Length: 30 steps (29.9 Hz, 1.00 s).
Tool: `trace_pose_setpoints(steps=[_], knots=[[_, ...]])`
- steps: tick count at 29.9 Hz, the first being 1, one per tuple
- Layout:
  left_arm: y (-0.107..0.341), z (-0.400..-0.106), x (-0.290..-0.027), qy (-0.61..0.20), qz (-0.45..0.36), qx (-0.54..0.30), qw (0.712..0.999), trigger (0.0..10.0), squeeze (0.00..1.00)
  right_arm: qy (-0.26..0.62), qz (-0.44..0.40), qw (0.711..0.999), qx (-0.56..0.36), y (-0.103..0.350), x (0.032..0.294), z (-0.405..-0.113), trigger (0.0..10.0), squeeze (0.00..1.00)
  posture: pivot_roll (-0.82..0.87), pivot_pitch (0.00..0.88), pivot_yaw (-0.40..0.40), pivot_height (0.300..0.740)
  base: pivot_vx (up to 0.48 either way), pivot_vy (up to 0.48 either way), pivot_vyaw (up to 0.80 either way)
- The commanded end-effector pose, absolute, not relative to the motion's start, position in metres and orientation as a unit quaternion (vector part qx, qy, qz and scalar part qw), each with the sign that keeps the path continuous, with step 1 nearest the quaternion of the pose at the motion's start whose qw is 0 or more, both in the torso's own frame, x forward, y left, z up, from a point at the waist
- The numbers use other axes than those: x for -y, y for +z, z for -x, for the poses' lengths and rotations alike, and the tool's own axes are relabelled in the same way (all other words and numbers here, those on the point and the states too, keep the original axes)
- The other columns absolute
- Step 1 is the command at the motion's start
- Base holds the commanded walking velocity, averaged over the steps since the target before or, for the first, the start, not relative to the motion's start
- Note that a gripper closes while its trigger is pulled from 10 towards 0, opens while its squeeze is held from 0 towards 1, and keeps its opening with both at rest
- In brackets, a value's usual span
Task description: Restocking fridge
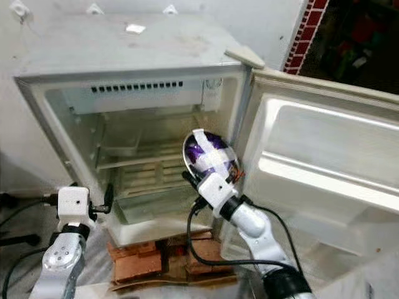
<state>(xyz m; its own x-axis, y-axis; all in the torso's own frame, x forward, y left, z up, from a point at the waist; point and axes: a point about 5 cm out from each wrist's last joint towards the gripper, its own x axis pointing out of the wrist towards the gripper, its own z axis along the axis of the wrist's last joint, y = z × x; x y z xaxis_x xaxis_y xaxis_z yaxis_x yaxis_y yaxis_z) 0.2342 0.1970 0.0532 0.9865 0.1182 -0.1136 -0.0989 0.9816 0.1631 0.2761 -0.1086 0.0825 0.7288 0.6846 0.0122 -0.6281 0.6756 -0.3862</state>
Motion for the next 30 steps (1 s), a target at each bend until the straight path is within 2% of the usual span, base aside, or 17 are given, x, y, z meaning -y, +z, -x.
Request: trace_pose_setpoints(steps=[1, 18, 30], knots=[[0.050, -0.228, -0.200, 0.065, -0.081, -0.068, 0.992, 10.0, 0.00, 0.361, 0.187, 0.909, 0.090, 0.086, 0.111, -0.275, 10.0, 0.00, 0.09, 0.000, -0.057, 0.740, 0.000, 0.000, 0.00], [0.048, -0.222, -0.199, 0.060, -0.082, -0.079, 0.992, 10.0, 0.00, 0.368, 0.185, 0.908, 0.083, 0.087, 0.117, -0.275, 10.0, 0.00, 0.09, 0.000, -0.060, 0.740, 0.000, 0.000, 0.76], [0.047, -0.222, -0.198, 0.053, -0.075, -0.085, 0.992, 10.0, 0.00, 0.352, 0.206, 0.912, 0.045, 0.074, 0.116, -0.277, 10.0, 0.00, 0.10, 0.000, -0.065, 0.740, 0.000, 0.000, 0.00]])
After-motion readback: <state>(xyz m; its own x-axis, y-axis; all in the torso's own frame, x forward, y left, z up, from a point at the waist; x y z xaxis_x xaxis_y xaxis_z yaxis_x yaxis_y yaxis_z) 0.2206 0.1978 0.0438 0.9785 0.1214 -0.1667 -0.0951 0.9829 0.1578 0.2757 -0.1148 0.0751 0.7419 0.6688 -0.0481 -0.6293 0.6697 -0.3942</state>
